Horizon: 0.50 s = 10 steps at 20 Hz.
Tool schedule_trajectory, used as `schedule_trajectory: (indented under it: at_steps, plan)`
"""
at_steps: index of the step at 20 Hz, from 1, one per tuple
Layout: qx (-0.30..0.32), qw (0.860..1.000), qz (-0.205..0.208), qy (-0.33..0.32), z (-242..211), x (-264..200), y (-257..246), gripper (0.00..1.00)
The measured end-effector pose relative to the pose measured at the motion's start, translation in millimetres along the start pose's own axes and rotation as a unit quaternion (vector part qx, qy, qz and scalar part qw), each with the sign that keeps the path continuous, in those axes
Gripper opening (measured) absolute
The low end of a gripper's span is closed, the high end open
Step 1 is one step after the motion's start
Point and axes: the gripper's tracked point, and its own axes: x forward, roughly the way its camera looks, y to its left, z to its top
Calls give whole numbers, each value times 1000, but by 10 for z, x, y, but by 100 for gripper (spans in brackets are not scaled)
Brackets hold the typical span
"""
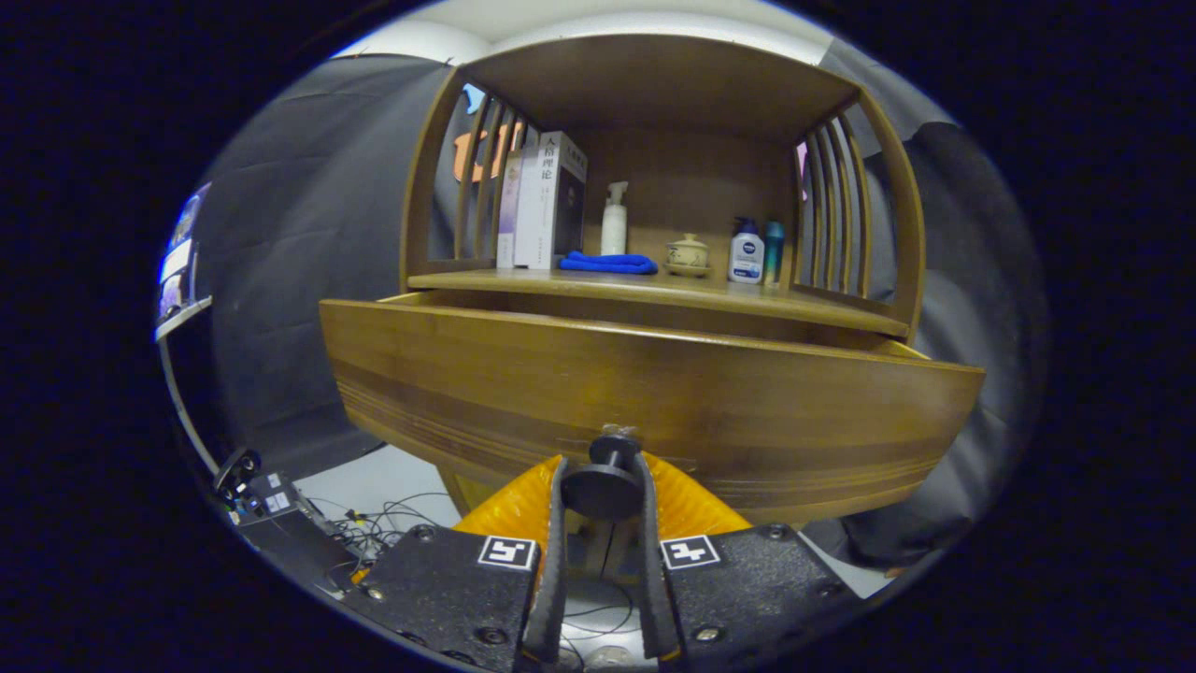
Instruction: Pull open the drawer, take out the items inside it, and place them on the countertop above the cabinet.
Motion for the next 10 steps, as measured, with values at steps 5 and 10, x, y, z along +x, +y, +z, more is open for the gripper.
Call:
schedule_trajectory:
  at_steps: [5, 10]
  plan:
    - [28, 999, 18, -1, -144, -376, 106, 35]
    - [32, 999, 25, -3, -236, -589, 167, 35]
